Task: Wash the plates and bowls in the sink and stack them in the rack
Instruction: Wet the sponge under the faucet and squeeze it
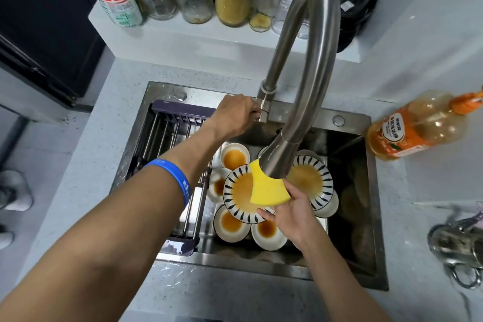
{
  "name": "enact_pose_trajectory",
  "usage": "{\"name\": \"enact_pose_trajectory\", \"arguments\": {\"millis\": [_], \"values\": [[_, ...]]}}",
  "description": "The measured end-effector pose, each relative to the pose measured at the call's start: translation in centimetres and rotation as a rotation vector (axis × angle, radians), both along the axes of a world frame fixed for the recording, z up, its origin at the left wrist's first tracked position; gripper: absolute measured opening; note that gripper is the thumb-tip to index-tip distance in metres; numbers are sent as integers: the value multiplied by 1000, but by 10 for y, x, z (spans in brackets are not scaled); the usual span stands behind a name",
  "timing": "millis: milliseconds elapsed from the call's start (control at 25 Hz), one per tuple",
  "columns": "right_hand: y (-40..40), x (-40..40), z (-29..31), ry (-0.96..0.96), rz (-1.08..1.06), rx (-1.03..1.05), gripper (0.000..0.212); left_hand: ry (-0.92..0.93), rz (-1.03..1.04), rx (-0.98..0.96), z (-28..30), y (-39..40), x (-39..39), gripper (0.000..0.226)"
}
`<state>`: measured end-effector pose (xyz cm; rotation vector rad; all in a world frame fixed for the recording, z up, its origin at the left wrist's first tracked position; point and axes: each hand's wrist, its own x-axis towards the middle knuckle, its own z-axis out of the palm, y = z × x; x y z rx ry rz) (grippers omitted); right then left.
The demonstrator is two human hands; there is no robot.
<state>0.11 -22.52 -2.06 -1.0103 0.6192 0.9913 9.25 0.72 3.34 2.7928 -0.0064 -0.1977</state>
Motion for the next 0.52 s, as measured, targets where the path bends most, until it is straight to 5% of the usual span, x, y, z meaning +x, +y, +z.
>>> {"name": "enact_pose_trajectory", "arguments": {"millis": [320,520], "values": [[8,-3,5,-41,49,-11,31,-145,8,-23,0,13,-12,20],[2,-1,10,-36,34,-33,33,-49,155,-72,3,9,1,15]]}}
